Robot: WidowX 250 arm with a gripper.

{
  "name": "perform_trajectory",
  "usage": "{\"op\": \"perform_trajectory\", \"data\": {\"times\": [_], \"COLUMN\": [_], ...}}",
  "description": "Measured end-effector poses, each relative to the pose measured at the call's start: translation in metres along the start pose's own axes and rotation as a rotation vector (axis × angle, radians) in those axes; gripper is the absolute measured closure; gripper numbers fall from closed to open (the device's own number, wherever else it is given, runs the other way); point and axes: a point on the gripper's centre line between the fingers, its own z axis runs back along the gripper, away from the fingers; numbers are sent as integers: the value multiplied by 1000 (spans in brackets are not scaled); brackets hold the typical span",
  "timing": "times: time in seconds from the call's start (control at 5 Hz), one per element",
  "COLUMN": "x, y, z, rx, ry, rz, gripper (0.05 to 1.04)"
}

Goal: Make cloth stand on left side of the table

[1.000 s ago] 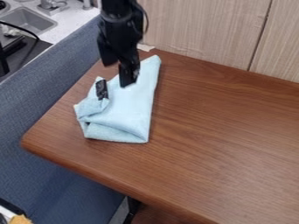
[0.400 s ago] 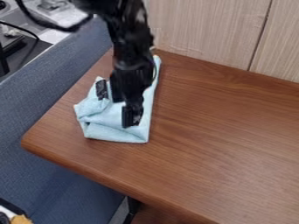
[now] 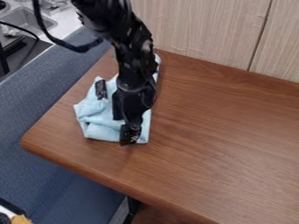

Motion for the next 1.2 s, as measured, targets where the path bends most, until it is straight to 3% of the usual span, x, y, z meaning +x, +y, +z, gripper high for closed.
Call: {"op": "perform_trajectory", "data": {"times": [0.2, 0.4, 0.6, 0.8, 1.2], "x": [0, 0, 3, 3, 12], "y": [1, 3, 4, 3, 22], "z": [-1, 0, 2, 5, 67], "rx": [-5, -4, -6, -35, -18], "ry": [21, 20, 15, -10, -145], "rz": [6, 9, 2, 0, 27], "gripper": [391, 714, 927, 1016, 1025]}}
